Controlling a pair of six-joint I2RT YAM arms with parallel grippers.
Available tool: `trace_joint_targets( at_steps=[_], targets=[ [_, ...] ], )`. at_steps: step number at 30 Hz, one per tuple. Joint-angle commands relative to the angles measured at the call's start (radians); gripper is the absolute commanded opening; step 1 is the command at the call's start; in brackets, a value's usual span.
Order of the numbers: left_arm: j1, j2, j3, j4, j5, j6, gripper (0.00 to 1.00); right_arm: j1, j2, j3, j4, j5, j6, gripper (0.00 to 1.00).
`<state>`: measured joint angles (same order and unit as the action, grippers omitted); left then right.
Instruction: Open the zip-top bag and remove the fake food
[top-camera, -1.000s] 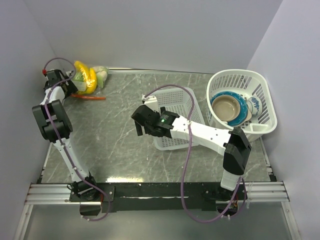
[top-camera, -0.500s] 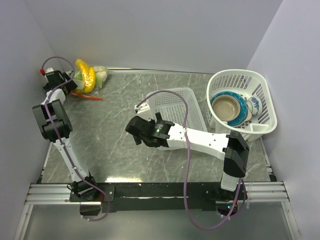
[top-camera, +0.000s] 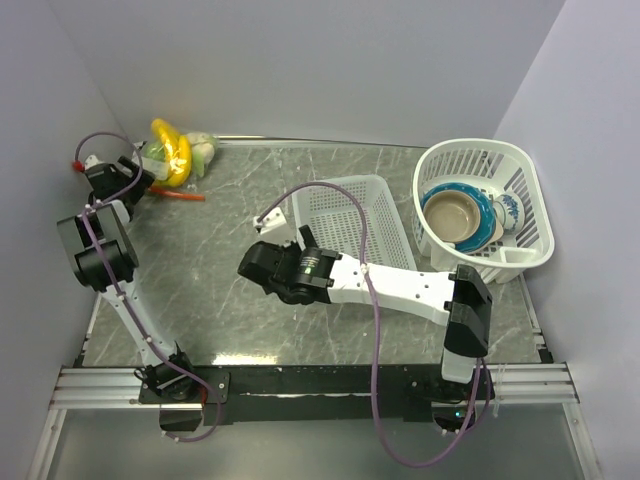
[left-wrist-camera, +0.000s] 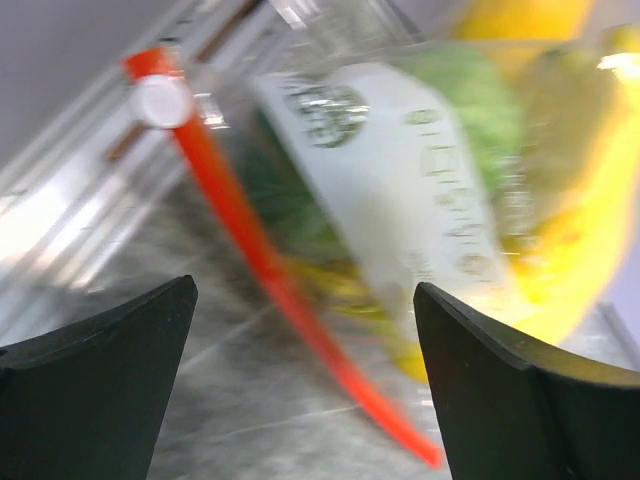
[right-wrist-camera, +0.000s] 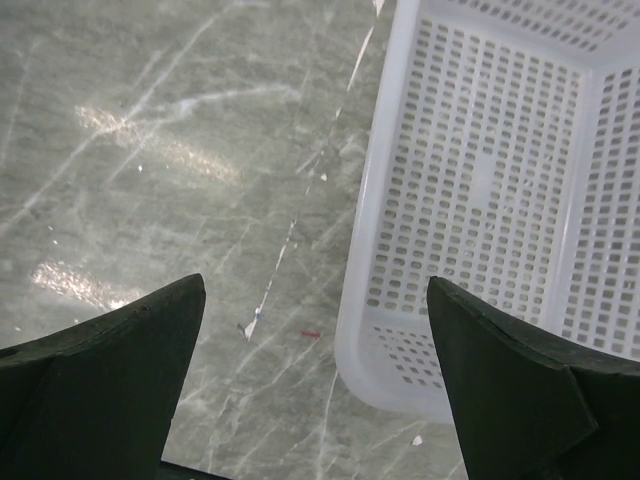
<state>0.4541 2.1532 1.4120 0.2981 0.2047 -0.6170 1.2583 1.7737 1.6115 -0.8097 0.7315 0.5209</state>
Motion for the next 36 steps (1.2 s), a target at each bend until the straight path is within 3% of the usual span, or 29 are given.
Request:
trace_joint_targets(
  at_steps=[1,8,18,22,31,33,34,36],
  targets=[
    [0.017,-0.026,-0.015,0.246,0.079,-0.195,0.97,0.042,0.035,0.083,-0.028,0.091,-0.053,1.00],
    [0.023,-0.020,-0.120,0.493,0.073,-0.308,0.97,0.053,0.044,0.070,-0.046,0.098,-0.048,1.00],
    [0.020,0.028,-0.078,0.418,-0.082,-0.240,0.97,0.041,0.061,0.071,-0.020,0.103,-0.079,1.00],
    [0.015,0.071,-0.005,0.305,-0.134,-0.239,0.97,0.032,0.050,0.065,-0.017,0.095,-0.068,1.00],
    [-0.006,0.151,0.136,0.167,-0.139,-0.259,1.00,0.013,0.038,0.076,-0.034,0.097,-0.047,1.00],
    [-0.012,0.157,0.140,0.168,-0.131,-0.265,0.82,0.012,0.041,0.083,-0.040,0.103,-0.044,1.00],
    [-0.014,0.155,0.136,0.173,-0.133,-0.268,0.65,0.010,0.041,0.087,-0.043,0.101,-0.042,1.00],
    [-0.020,0.152,0.137,0.158,-0.136,-0.273,0.40,0.012,0.041,0.090,-0.042,0.101,-0.041,1.00]
  ],
)
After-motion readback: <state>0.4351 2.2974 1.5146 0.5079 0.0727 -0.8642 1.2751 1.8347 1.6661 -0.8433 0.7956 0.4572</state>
